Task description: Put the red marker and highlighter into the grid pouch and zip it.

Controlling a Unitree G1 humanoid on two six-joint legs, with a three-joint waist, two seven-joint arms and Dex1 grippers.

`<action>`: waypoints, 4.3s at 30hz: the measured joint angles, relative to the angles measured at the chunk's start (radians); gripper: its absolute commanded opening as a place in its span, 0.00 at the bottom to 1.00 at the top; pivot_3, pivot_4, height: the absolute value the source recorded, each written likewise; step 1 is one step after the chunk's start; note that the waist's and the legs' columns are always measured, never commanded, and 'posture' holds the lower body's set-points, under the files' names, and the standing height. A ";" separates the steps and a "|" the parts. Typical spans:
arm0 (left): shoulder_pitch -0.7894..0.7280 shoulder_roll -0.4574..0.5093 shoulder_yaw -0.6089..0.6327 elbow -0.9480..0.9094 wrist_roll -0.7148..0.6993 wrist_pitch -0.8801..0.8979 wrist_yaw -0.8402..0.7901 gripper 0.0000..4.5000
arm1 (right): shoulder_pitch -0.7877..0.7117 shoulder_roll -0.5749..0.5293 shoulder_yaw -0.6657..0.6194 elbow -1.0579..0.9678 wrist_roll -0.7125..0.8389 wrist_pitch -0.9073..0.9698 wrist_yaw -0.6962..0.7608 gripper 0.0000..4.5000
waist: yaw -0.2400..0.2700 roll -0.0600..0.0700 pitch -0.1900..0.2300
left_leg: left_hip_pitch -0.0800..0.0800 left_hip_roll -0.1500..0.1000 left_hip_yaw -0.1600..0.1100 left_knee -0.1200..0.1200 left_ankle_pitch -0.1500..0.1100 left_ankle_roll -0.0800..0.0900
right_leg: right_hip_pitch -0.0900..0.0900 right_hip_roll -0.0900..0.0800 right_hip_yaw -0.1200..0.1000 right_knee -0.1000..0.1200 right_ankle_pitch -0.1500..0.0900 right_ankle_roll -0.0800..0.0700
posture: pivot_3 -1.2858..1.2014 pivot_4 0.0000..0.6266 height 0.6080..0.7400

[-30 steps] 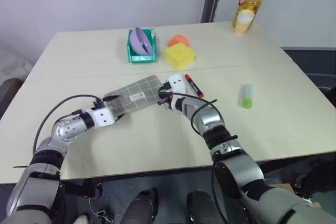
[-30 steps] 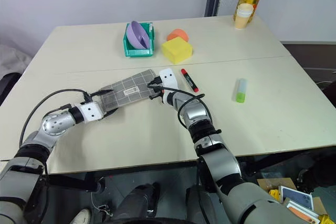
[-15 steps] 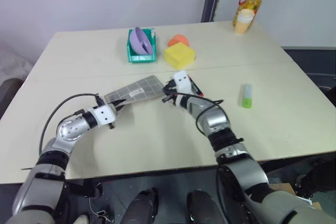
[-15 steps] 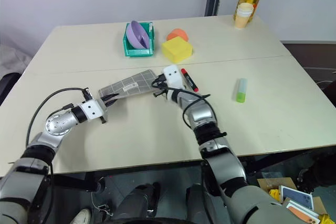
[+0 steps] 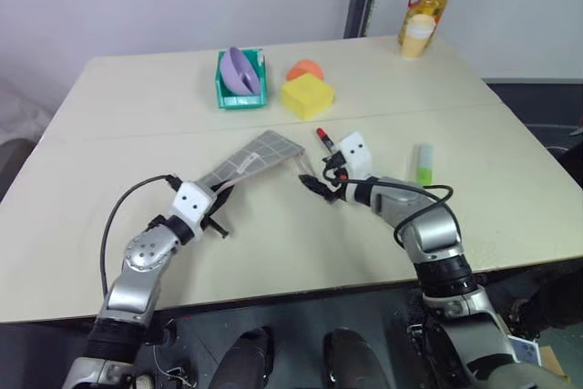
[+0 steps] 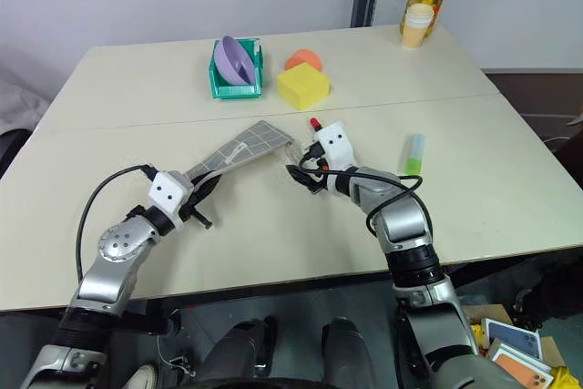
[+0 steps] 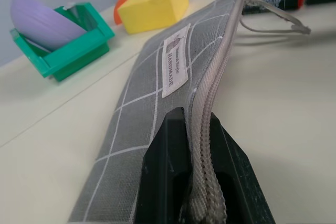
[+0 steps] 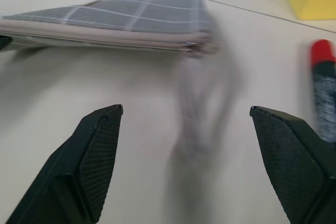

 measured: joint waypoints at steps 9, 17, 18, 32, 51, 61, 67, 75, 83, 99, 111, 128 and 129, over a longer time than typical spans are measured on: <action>0.028 -0.023 -0.037 -0.070 0.019 0.057 -0.009 0.00 | -0.021 0.030 -0.005 0.112 -0.002 -0.036 -0.044 0.37 | 0.008 0.000 0.000 | 0.000 -0.001 0.000 0.000 0.000 0.000 | 0.001 0.000 0.000 -0.002 0.000 0.000 | 0.52 0.24 1.00; 0.028 -0.047 -0.038 -0.071 0.026 0.084 -0.007 0.00 | -0.019 0.018 0.028 0.073 -0.004 -0.019 -0.030 0.01 | 0.007 0.000 0.000 | 0.000 0.000 0.000 0.000 0.000 0.000 | 0.001 0.000 0.000 -0.002 0.000 0.000 | 0.52 0.24 1.00; 0.026 -0.051 -0.038 -0.071 0.026 0.093 -0.007 0.00 | -0.019 0.011 0.047 0.053 -0.008 -0.014 -0.018 0.01 | 0.007 0.000 0.000 | 0.000 0.000 0.000 0.000 0.000 0.000 | 0.001 0.000 0.000 -0.002 0.000 0.000 | 0.52 0.24 1.00; -0.011 -0.136 -0.075 -0.088 0.047 0.188 0.030 0.00 | -0.035 0.004 0.318 -0.149 -0.039 0.046 0.111 0.01 | 0.008 0.000 0.000 | 0.000 0.000 0.000 0.000 0.000 0.000 | 0.001 0.000 -0.001 -0.002 0.000 0.000 | 0.52 0.24 1.00; -0.035 -0.138 -0.073 -0.093 0.111 0.196 0.101 0.00 | -0.030 -0.182 0.174 -0.202 -0.012 0.083 0.158 0.86 | 0.012 -0.001 0.000 | -0.001 -0.001 0.000 0.000 0.000 0.000 | 0.002 -0.001 -0.001 -0.006 0.000 0.001 | 0.52 0.24 1.00; -0.035 -0.145 -0.064 -0.062 0.169 0.201 0.189 0.00 | -0.122 -0.126 -0.023 0.221 -0.071 -0.022 -0.076 0.86 | 0.009 -0.001 0.000 | -0.001 0.000 0.001 0.000 0.000 0.000 | 0.002 0.000 -0.001 -0.005 0.000 0.000 | 0.52 0.24 1.00; -0.037 -0.156 -0.069 -0.058 0.169 0.206 0.192 0.00 | -0.167 -0.061 -0.046 0.439 -0.087 -0.142 -0.135 0.57 | 0.008 -0.001 0.000 | -0.001 -0.001 0.001 0.000 0.000 0.000 | 0.002 0.000 -0.001 -0.005 0.000 0.000 | 0.52 0.24 1.00; -0.035 -0.156 -0.062 -0.066 0.151 0.221 0.187 0.00 | -0.152 -0.086 -0.040 0.406 -0.097 -0.196 -0.099 0.09 | 0.008 -0.001 0.000 | -0.001 -0.001 0.001 0.000 0.000 0.000 | 0.002 0.000 -0.001 -0.005 0.000 0.001 | 0.52 0.24 1.00; -0.058 -0.141 -0.025 -0.065 0.068 0.229 0.108 0.00 | 0.019 -0.336 -0.014 0.038 -0.108 -0.270 0.122 0.09 | 0.011 -0.001 0.000 | -0.002 -0.001 0.001 0.001 0.000 0.000 | 0.002 -0.001 -0.001 -0.006 0.000 0.001 | 0.52 0.24 1.00; -0.130 -0.135 -0.020 -0.036 -0.001 0.229 -0.015 0.00 | 0.127 -0.427 -0.047 -0.152 -0.030 -0.278 0.257 0.09 | 0.012 -0.002 0.001 | -0.002 0.000 0.001 0.001 0.000 0.000 | 0.003 -0.001 -0.001 -0.006 0.000 0.001 | 0.52 0.24 1.00; -0.125 -0.123 -0.032 -0.037 0.004 0.221 -0.032 0.00 | 0.125 -0.435 -0.005 -0.152 -0.071 -0.295 0.276 0.09 | 0.012 -0.002 0.001 | -0.002 0.000 0.001 0.001 0.000 0.000 | 0.003 -0.001 -0.001 -0.006 0.000 0.001 | 0.52 0.24 1.00; -0.108 -0.013 -0.128 -0.114 0.032 0.160 -0.216 0.00 | -0.021 -0.474 0.246 -0.221 -0.351 -0.416 0.352 0.09 | 0.011 -0.002 0.001 | -0.002 0.000 0.001 0.001 0.000 0.000 | 0.002 -0.001 -0.001 -0.007 0.000 0.001 | 0.52 0.24 1.00; -0.108 -0.013 -0.128 -0.114 0.032 0.160 -0.219 0.00 | -0.026 -0.474 0.251 -0.221 -0.359 -0.420 0.356 0.20 | 0.011 -0.002 0.001 | -0.002 0.000 0.001 0.001 0.000 0.000 | 0.002 -0.001 -0.001 -0.007 0.000 0.001 | 0.52 0.24 1.00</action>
